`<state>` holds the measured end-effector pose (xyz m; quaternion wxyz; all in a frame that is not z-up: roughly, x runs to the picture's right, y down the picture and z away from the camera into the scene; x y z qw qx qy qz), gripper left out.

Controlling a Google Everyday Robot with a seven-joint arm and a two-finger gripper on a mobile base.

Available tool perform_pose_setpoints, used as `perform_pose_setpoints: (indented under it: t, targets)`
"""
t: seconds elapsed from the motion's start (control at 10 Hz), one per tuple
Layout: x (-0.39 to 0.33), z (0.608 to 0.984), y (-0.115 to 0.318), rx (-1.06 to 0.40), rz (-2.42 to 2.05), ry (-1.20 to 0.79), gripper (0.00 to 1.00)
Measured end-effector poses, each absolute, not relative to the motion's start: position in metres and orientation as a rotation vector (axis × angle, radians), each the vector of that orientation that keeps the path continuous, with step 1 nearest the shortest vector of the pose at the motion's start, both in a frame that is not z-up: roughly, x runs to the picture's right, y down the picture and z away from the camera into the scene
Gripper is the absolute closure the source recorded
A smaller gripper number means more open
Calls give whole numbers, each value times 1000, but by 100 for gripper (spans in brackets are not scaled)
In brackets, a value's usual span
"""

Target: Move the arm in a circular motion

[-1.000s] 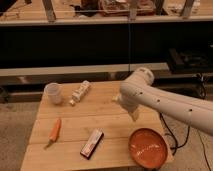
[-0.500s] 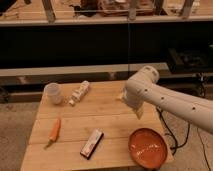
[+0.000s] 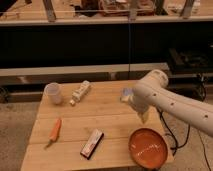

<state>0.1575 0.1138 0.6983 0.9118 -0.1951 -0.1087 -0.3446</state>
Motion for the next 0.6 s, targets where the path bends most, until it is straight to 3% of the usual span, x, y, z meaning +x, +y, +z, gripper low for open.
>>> perform_pose_setpoints:
  t: [0.6]
  targets:
    - [144, 640, 180, -401, -776, -274, 20]
